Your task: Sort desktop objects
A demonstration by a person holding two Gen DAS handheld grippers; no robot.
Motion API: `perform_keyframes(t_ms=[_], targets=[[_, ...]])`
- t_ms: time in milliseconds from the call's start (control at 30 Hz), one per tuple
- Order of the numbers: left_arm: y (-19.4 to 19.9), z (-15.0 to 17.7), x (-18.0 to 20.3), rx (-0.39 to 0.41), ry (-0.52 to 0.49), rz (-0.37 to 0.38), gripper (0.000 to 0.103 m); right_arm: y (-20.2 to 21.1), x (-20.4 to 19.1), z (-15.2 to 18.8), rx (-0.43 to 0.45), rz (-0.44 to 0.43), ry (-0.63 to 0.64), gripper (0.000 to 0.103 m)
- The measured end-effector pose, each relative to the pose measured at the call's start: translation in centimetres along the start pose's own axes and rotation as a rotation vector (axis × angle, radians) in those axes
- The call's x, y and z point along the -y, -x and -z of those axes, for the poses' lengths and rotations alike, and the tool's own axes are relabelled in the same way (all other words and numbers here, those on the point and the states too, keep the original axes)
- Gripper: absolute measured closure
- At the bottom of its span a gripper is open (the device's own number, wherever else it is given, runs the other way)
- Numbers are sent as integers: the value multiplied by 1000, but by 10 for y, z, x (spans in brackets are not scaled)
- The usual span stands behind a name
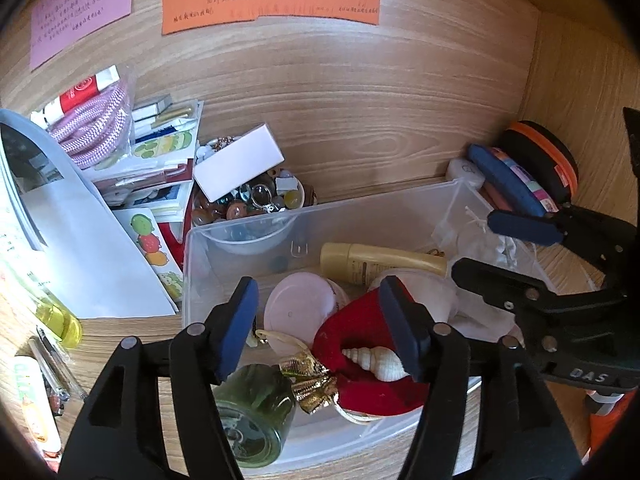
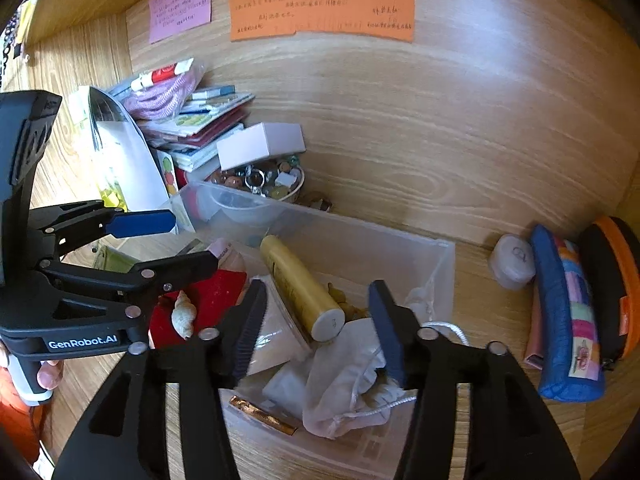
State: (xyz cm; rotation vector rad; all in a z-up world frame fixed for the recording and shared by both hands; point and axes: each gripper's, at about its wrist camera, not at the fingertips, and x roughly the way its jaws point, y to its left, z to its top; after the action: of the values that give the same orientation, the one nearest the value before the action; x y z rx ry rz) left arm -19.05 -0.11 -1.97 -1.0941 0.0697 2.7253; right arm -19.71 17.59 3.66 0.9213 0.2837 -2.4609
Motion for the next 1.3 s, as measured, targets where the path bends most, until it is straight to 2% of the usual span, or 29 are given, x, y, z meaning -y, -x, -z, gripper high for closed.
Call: perform_keyframes(t_ms=[133, 200, 300, 433, 567, 633, 700, 767, 967, 1300], targets=[[10, -1, 4, 19, -2, -38, 29, 14, -2, -1, 28, 8, 2, 36], [15, 0, 8, 29, -10, -60, 29, 21, -3, -1, 42, 21, -2, 28], [28, 4, 16, 59, -30, -61, 27, 33, -4, 2, 62, 53, -1, 22], [51, 9, 27, 123, -41, -90, 16, 50, -6, 7, 79, 80, 1, 21], [73, 15, 33, 161, -26, -105, 13, 69, -7, 11, 103, 100, 3, 17], [81, 17, 35, 163, -11, -123, 6, 78, -7, 13, 115, 107, -2, 13], [90, 21, 37, 170, 2, -132, 6, 89, -8, 17, 129, 122, -10, 5], [100, 26, 37, 178, 13, -140, 6, 100, -9, 20, 151, 135, -17, 2], [127, 44, 44, 211, 34, -171, 5, 130, -16, 33, 192, 150, -24, 0], [157, 75, 66, 250, 1, -243, 2, 170, -25, 64, 245, 173, -79, 0]])
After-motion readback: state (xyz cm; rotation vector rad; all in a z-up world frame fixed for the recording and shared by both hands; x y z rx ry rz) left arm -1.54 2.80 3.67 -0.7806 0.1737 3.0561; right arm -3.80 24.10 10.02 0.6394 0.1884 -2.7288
